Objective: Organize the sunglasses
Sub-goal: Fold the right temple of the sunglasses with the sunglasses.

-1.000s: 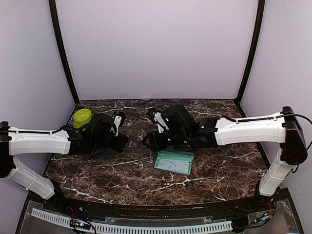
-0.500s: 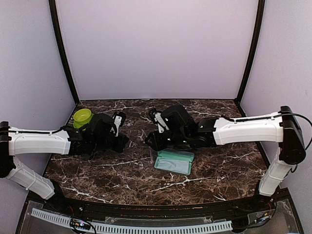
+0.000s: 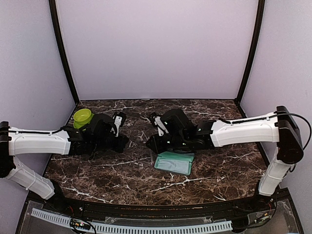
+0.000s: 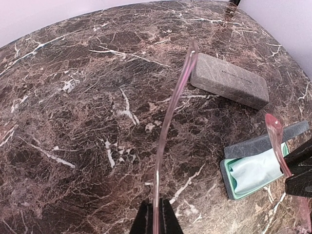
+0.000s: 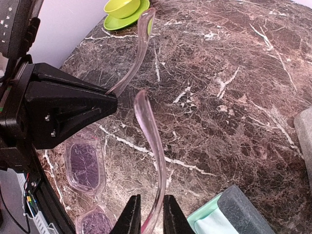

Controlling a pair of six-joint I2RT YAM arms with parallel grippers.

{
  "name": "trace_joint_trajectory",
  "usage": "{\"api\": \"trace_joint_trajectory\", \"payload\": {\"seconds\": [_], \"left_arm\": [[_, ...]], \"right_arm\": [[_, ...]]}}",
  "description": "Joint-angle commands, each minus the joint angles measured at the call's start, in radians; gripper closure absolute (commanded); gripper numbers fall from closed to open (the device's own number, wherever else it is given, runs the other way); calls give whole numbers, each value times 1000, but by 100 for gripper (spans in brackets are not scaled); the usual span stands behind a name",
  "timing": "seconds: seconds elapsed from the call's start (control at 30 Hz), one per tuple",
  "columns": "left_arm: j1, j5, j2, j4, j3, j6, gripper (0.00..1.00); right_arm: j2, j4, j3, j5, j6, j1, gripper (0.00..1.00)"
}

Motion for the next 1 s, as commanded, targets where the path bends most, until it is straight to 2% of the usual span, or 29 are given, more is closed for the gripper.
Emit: {"api": "trace_joint_trajectory", "payload": {"seconds": [0.0,0.57,0.97], "left_arm": [[-6,-7,-12,26,1,3,100],[-6,-14,-3,37,-2,1,100],[-8,-5,17,58,-11,3,100]], "right_arm": [[23,43,-5,-31,7,-5,85],[87,56,24,-107,10,21,90],[132,59,46,-190,-1,44,85]]}}
